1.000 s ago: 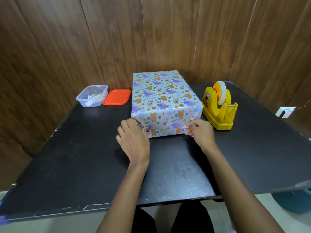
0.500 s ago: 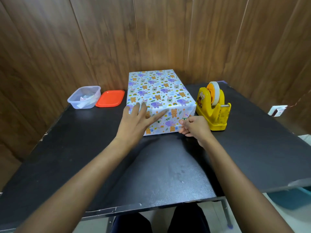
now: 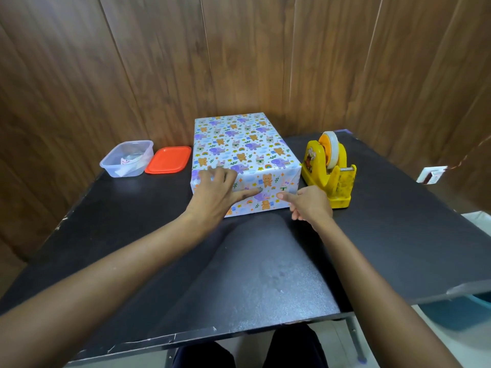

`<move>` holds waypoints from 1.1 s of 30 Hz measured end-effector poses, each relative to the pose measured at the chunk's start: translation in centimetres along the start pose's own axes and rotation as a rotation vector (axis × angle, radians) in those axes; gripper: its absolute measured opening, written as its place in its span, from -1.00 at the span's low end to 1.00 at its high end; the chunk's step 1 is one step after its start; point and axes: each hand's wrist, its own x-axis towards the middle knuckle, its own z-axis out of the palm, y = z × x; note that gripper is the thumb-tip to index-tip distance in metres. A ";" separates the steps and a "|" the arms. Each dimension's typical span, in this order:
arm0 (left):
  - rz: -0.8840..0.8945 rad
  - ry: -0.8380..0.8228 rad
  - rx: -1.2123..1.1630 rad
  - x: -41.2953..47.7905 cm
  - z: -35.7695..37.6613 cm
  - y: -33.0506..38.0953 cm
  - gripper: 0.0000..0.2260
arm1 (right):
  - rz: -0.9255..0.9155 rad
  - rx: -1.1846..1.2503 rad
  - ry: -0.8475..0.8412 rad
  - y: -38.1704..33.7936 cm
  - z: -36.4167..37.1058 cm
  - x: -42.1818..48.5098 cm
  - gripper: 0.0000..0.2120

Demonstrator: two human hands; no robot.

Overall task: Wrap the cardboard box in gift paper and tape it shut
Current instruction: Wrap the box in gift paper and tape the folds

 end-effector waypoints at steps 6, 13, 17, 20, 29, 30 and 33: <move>0.002 -0.009 0.006 0.2 -0.2 0.1 -0.19 | -0.256 -0.252 0.038 -0.3 -2.1 -1.1 -0.58; -0.009 0.006 0.000 0.2 0.0 0.2 -0.19 | -0.111 -0.242 0.336 -0.8 -10.5 2.1 -0.61; -0.011 0.025 -0.001 0.2 0.3 0.2 -0.18 | 0.046 0.022 0.111 -0.7 -11.4 3.0 -0.67; -0.011 0.038 0.005 0.2 0.4 0.1 -0.17 | 0.051 0.186 0.152 -1.0 -11.6 2.8 -0.68; -0.013 0.056 -0.011 0.2 0.7 0.2 -0.18 | 0.197 0.440 0.144 1.0 -10.2 1.1 -0.86; -0.013 0.056 -0.010 0.2 0.7 0.2 -0.18 | 0.210 0.487 0.135 1.4 -9.8 1.0 -0.88; -0.011 0.060 0.004 0.3 0.6 0.2 -0.20 | 0.177 0.618 0.163 2.1 -9.0 1.1 -0.81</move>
